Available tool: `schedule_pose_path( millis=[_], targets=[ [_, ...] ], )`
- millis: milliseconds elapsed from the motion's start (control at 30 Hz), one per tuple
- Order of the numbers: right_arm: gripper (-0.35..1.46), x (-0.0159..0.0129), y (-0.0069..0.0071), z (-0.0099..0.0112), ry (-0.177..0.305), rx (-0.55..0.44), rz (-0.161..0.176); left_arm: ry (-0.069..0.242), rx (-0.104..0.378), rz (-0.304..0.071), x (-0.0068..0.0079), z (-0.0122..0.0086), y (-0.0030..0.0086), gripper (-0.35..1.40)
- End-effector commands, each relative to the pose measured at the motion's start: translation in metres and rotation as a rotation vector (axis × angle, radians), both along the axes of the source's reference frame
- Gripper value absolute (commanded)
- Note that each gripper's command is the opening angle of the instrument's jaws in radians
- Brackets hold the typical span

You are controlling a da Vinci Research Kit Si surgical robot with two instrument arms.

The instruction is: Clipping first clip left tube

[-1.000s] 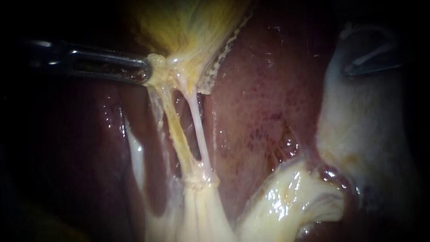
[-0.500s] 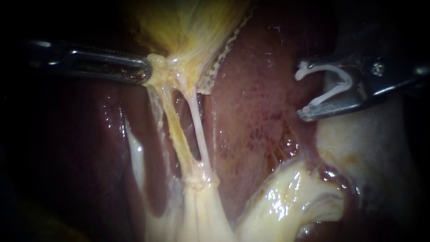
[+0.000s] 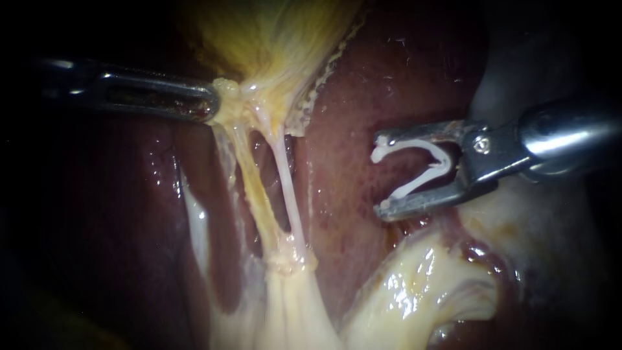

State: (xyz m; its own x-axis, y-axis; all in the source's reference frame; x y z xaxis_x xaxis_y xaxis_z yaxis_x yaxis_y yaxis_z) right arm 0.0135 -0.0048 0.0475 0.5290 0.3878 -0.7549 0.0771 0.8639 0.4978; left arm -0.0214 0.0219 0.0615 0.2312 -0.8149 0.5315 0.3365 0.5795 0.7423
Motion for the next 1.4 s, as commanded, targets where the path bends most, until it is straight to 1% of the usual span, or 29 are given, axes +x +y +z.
schedule_pose_path(
  millis=[33,233,267,433,600,833,1067,1167,1400],
  targets=[
    [0.49,0.0002,-0.0002,0.0002,0.006,0.011,0.001,0.0,0.0,0.0,0.0,0.0,0.0,-0.35],
    [0.49,0.0024,-0.0017,0.0014,0.033,0.072,-0.002,0.0,0.0,0.0,0.0,0.0,0.0,-0.35],
    [0.49,0.0027,-0.002,0.0017,0.035,0.075,-0.008,0.0,0.0,0.0,0.0,0.0,0.0,-0.35],
    [0.49,0.0045,-0.0035,0.003,0.043,0.107,-0.019,0.0,0.0,0.0,0.0,0.0,0.0,-0.35],
    [0.49,0.006,-0.0044,0.004,0.048,0.128,-0.025,0.0,0.0,-0.001,0.0,0.0,0.0,-0.35],
    [0.49,0.0074,-0.0052,0.0053,0.049,0.145,-0.036,0.0,0.0,-0.001,0.0,0.0,0.0,-0.35],
    [0.49,0.0083,-0.0058,0.0075,0.048,0.165,-0.05,0.001,0.0,-0.001,-0.0001,0.0,0.0,-0.35],
    [0.49,0.0085,-0.006,0.0085,0.044,0.17,-0.047,0.001,0.0,-0.001,-0.0001,0.0,0.0,-0.35],
    [0.49,0.0083,-0.0058,0.0105,0.038,0.178,-0.044,0.001,0.0,-0.001,-0.0001,0.0,0.0,-0.35]
  ],
)
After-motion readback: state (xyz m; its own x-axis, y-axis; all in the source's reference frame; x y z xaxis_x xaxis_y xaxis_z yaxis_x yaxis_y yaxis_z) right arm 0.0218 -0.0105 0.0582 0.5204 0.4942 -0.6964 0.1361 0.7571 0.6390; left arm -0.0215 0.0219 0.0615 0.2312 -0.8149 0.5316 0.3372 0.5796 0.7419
